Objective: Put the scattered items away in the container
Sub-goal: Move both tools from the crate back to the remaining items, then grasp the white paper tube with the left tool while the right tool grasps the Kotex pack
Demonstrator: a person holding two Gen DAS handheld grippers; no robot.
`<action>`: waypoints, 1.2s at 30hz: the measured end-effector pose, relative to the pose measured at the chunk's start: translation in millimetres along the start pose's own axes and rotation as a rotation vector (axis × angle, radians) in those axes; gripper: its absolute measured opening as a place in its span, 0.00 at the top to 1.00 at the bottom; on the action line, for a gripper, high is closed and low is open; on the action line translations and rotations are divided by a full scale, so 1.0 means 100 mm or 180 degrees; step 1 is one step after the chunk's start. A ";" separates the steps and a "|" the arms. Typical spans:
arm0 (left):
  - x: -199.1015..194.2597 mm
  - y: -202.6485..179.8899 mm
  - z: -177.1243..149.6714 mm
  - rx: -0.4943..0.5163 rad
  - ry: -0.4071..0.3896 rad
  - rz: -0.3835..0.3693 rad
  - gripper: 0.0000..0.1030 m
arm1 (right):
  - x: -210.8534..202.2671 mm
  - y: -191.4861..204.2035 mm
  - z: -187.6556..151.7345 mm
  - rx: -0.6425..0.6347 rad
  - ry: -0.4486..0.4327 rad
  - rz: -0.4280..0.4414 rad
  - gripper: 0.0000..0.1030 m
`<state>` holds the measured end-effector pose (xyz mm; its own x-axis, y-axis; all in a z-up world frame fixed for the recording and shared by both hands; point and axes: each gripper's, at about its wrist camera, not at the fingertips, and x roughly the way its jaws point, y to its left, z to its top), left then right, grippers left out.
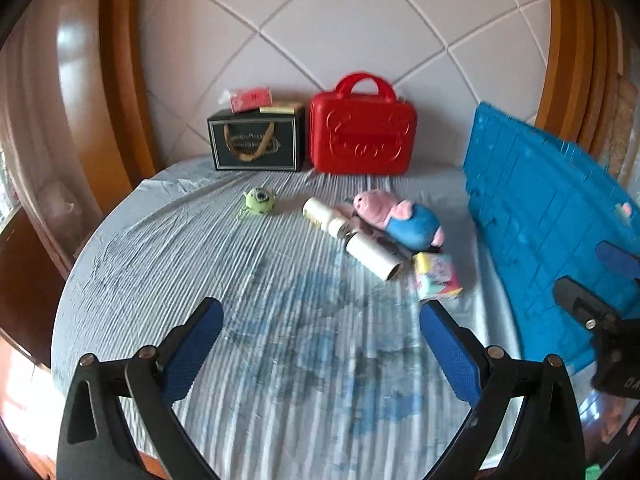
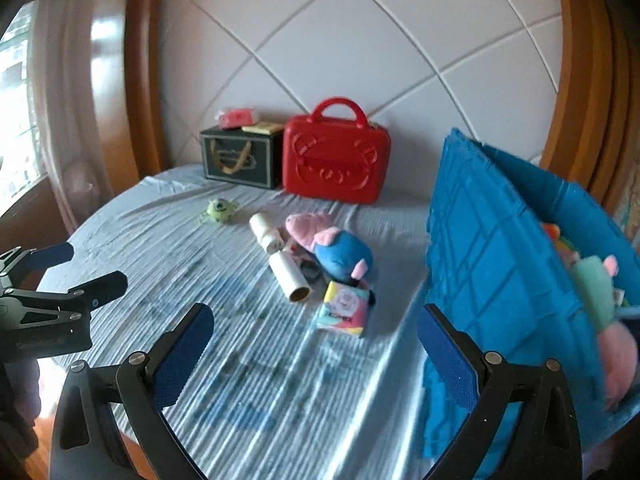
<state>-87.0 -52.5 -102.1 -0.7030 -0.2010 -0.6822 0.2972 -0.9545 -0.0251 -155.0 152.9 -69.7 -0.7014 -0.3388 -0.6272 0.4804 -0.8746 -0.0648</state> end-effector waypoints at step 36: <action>3.17 -1.06 0.23 0.0419 0.0832 -0.0385 0.10 | 2.45 -0.66 -0.78 0.0877 0.0892 -0.0397 0.00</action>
<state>-356.4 -19.9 -298.9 -0.5332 -0.0372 -0.8452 0.1235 -0.9918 -0.0343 -317.5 154.6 -279.1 -0.5565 -0.1502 -0.8172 0.2152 -0.9760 0.0329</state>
